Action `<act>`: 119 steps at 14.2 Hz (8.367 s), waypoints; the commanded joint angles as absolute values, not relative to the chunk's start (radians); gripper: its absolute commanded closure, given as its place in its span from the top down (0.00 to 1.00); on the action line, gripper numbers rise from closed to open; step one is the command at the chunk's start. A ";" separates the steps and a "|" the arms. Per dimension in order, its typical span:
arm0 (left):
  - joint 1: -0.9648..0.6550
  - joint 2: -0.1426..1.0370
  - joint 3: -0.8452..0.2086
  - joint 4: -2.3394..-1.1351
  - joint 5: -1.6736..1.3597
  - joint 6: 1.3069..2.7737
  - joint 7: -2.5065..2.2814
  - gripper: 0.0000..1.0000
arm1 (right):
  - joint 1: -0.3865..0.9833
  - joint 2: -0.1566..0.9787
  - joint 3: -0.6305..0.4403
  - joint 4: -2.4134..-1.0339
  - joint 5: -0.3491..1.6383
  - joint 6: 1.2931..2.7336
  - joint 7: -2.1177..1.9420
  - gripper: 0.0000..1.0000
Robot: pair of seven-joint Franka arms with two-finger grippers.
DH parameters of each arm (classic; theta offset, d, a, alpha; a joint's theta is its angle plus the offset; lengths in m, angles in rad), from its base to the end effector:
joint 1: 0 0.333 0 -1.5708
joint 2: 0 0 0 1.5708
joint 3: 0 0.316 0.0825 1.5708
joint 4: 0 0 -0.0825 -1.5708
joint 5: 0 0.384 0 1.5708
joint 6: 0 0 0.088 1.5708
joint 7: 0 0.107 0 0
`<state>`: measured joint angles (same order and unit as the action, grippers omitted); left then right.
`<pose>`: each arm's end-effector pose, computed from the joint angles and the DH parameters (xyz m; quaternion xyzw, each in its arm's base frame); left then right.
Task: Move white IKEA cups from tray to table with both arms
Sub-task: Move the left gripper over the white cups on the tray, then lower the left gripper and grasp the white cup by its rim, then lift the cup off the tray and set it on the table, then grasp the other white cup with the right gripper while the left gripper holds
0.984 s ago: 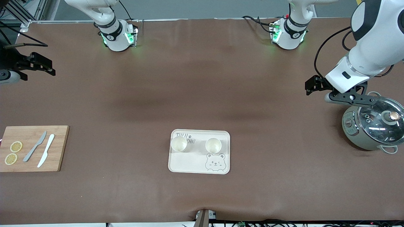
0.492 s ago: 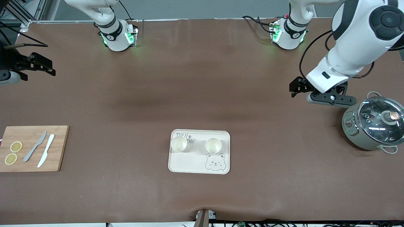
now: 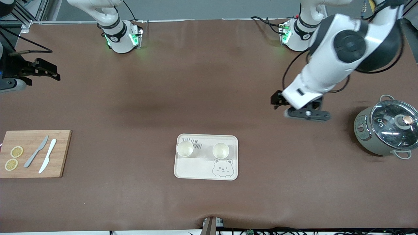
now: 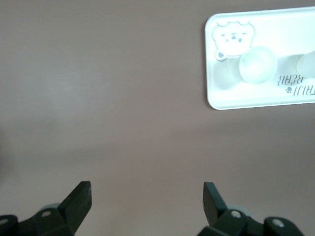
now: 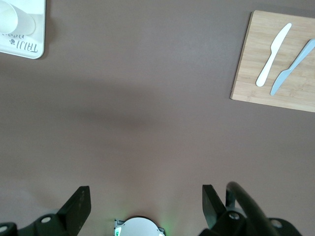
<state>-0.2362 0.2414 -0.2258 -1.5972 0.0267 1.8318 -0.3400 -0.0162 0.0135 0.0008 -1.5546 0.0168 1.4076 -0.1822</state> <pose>0.5742 -0.2694 0.4939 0.9980 -0.0613 -0.0057 0.0127 0.5403 -0.0063 0.6117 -0.9932 -0.0837 0.0789 0.0162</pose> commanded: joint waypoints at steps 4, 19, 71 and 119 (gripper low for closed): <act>-0.342 0.507 -0.219 -1.327 0.078 1.827 -0.468 1.00 | -0.034 0.026 0.012 -1.531 0.023 1.387 -0.196 1.00; -0.575 0.839 -0.026 -1.151 0.081 2.118 -0.500 1.00 | -0.069 0.156 0.011 -1.505 0.020 1.396 -0.187 1.00; -0.080 0.419 -0.316 -1.825 0.055 2.313 -0.183 0.00 | 0.201 0.399 0.015 -1.546 0.258 1.724 0.894 1.00; 0.356 0.127 -0.565 -2.591 0.061 2.816 0.060 0.00 | 0.505 0.744 0.009 -1.473 0.190 2.335 1.496 0.64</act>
<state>0.3408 0.1114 -0.5490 -2.6082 0.0588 2.8230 0.0583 0.4952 0.7145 0.0174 -1.5148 0.2094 2.3252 1.4562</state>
